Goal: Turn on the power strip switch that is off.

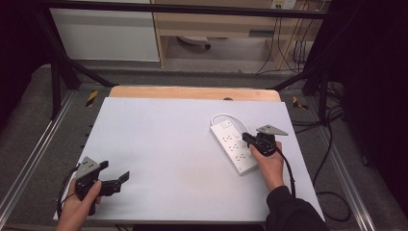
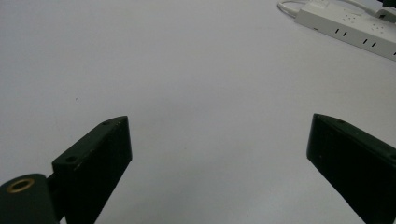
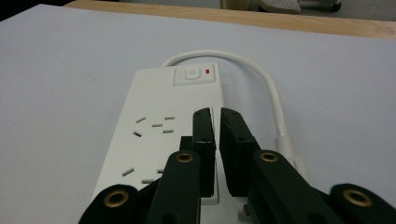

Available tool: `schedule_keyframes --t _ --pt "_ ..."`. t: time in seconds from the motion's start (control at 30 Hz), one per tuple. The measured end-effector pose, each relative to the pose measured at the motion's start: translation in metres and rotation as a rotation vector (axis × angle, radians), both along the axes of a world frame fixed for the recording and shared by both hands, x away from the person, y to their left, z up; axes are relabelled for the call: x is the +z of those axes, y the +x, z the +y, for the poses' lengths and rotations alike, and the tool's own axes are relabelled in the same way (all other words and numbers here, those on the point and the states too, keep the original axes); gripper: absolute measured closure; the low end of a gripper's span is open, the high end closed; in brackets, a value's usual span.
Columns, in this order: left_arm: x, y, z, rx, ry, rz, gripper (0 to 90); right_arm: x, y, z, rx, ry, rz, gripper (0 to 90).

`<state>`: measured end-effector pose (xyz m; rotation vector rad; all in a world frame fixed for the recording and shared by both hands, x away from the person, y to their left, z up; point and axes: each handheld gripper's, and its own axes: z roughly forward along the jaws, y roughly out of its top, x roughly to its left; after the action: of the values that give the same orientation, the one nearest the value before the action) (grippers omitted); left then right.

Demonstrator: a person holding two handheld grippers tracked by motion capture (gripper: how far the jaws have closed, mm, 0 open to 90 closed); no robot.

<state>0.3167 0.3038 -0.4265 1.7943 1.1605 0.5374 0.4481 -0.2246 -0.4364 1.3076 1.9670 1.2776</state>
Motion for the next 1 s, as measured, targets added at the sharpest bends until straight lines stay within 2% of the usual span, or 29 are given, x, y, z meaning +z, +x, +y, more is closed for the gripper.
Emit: schedule_keyframes --t 0.07,0.3,0.67,1.0 --pt "0.0 0.0 0.0 0.002 0.0 -0.002 6.6 0.002 -0.001 -0.001 -0.001 0.015 -0.005 82.2" --pt "0.0 0.0 0.0 0.002 0.001 -0.001 6.6 0.01 -0.001 -0.001 0.005 0.017 -0.022 76.3" --pt "0.001 0.0 0.001 0.007 -0.003 -0.006 6.6 0.019 -0.001 0.003 0.016 0.012 -0.037 72.9" --pt "0.0 0.0 0.001 0.006 -0.003 -0.005 6.6 0.021 -0.001 -0.002 -0.003 0.023 -0.031 55.5"
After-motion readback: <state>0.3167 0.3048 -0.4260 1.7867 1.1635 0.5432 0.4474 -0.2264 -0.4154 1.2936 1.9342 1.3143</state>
